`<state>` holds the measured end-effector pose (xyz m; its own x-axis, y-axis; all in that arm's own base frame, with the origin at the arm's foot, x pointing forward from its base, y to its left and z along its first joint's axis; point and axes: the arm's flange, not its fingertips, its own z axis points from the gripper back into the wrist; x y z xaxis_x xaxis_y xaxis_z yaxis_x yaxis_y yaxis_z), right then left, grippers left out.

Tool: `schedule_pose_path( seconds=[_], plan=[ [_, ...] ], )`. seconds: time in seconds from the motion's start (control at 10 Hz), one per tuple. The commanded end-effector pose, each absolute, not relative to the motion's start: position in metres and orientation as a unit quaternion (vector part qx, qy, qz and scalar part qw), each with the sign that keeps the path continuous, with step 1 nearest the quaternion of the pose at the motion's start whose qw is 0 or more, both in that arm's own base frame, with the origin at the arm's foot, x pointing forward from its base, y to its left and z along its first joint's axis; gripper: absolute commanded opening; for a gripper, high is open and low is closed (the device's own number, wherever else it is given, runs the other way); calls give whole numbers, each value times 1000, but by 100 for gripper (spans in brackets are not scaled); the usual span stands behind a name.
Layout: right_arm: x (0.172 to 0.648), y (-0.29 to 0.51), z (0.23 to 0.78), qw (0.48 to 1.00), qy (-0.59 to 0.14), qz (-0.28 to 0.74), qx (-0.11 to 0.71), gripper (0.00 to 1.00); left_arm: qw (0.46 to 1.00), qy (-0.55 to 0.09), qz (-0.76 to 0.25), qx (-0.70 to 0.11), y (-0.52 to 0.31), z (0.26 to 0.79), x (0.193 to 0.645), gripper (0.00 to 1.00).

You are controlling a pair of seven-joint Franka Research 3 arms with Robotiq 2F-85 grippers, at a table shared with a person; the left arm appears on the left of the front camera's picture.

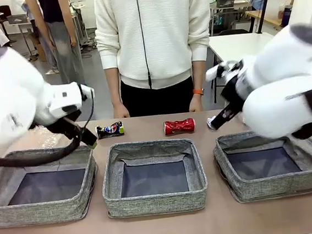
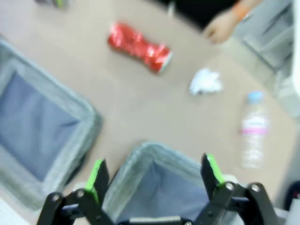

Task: Sort the waste into the appropriate baskets.
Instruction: Pick up the waste item pointed out by the person.

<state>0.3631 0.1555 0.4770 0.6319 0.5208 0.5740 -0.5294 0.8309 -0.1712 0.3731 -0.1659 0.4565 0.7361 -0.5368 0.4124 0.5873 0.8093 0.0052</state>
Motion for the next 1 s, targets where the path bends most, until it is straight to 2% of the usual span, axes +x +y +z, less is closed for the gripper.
schedule_pose_path(
  seconds=[0.0, 0.1, 0.2, 0.3, 0.4, 0.5, 0.6, 0.7, 0.8, 0.9],
  plan=[
    [285, 144, 554, 882, -400, 245, -52, 100, 936, -164, -281, -138, -132, 545, 372, 100],
    [363, 155, 477, 903, -316, 291, 7, 100, 930, -201, -302, -63, -166, 456, 373, 100],
    [363, 155, 477, 903, -316, 291, 7, 100, 930, -201, -302, -63, -166, 456, 373, 100],
    [316, 147, 548, 890, -367, 270, -13, 100, 928, -184, -304, -112, -155, 522, 355, 100],
    [322, 138, 536, 917, -323, 233, 23, 100, 939, -110, -325, -11, -170, 527, 370, 100],
    [317, 119, 548, 922, -331, 187, 77, 100, 952, -58, -300, 23, -190, 548, 383, 100],
    [306, 89, 567, 930, -318, 103, 155, 100, 964, 26, -253, 82, -218, 577, 409, 100],
    [287, 51, 584, 920, -297, 46, 251, 100, 971, 68, -197, 118, -243, 604, 441, 100],
    [267, 9, 593, 905, -285, -28, 313, 100, 964, 159, -156, 147, -263, 632, 477, 100],
    [251, -44, 590, 869, -289, -90, 393, 100, 961, 245, -60, 116, -279, 655, 524, 100]
  ],
)
